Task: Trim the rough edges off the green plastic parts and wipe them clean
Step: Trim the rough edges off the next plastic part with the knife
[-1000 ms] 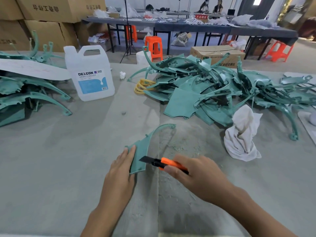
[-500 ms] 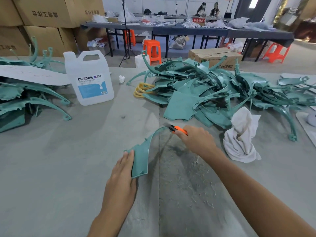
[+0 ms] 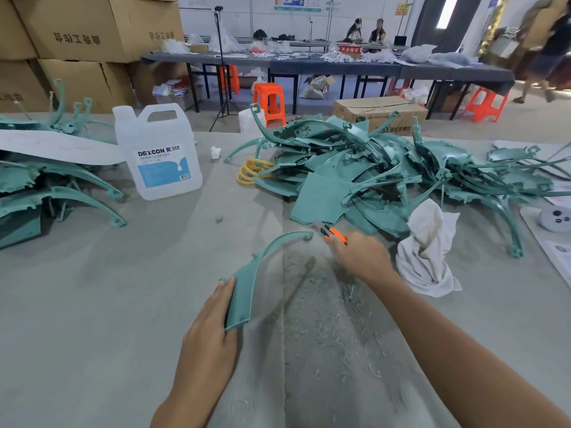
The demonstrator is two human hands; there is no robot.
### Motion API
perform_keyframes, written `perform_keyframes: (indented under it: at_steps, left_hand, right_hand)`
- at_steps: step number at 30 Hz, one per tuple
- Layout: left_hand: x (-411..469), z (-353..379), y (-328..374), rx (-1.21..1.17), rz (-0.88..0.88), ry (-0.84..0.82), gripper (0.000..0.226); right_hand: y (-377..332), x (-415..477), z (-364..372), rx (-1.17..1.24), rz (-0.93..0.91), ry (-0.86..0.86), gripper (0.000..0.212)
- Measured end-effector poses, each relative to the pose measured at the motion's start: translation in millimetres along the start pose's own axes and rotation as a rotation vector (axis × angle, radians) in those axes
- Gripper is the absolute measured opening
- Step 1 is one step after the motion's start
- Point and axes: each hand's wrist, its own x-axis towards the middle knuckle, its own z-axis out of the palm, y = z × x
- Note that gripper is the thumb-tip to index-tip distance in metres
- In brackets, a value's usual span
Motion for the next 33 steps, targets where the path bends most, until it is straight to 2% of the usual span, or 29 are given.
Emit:
perform_keyframes:
  at_steps: [2, 3, 6, 10, 12, 13, 15, 16, 19, 21, 23, 25, 28, 31, 33]
  left_hand:
    - [-5, -9, -2, -0.067, -0.006, 0.034, 0.062]
    - [-9, -13, -2, -0.099, -0.007, 0.055, 0.061]
    - [-22, -21, 2, -0.166, -0.007, 0.077, 0.050]
    - [-34, -34, 5, -0.201, -0.031, 0.087, 0.045]
    - [-36, -40, -3, -0.177, -0.070, 0.079, 0.040]
    - [-36, -43, -7, -0.189, -0.115, 0.081, 0.029]
    - [-31, -52, -12, -0.207, -0.222, 0.200, 0.005]
    - [-27, -57, -14, -0.191, -0.269, 0.293, 0.009]
    - [-16, -75, -24, -0.193, -0.375, 0.553, 0.045]
    - [-11, -83, -23, -0.126, -0.402, 0.567, 0.076]
    - [-5, -81, -19, 0.149, -0.344, 0.554, 0.091]
    - [-1, -69, -3, 0.306, -0.135, 0.504, 0.077]
    - [16, -34, 25, 0.344, 0.178, 0.219, 0.058]
    - [41, -3, 33, 0.468, 0.213, -0.031, 0.045]
    - [54, 9, 26, 0.477, 0.198, -0.158, 0.052]
  right_hand:
    - [0, -8, -4, 0.277, 0.044, -0.007, 0.059]
    - [-4, -13, -7, 0.494, 0.074, -0.027, 0.062]
    - [-20, -26, -21, 1.116, 0.187, -0.198, 0.067]
    - [-38, -40, -41, 1.414, 0.179, -0.382, 0.058]
    - [-42, -49, -47, 1.443, 0.098, -0.399, 0.039]
    - [-43, -54, -49, 1.418, 0.040, -0.401, 0.029]
    - [-46, -63, -52, 1.378, -0.025, -0.387, 0.020]
    - [-48, -68, -53, 1.378, -0.025, -0.376, 0.021]
    - [-59, -84, -48, 1.393, 0.000, -0.360, 0.019]
    - [-66, -95, -39, 1.372, 0.028, -0.344, 0.019]
    - [-72, -105, -26, 1.358, 0.083, -0.324, 0.019]
    - [-78, -114, -13, 1.385, 0.180, -0.310, 0.017]
    - [-85, -126, 4, 1.437, 0.277, -0.311, 0.016]
    - [-82, -133, 11, 1.446, 0.261, -0.337, 0.020]
    - [-74, -133, 10, 1.414, 0.249, -0.335, 0.024]
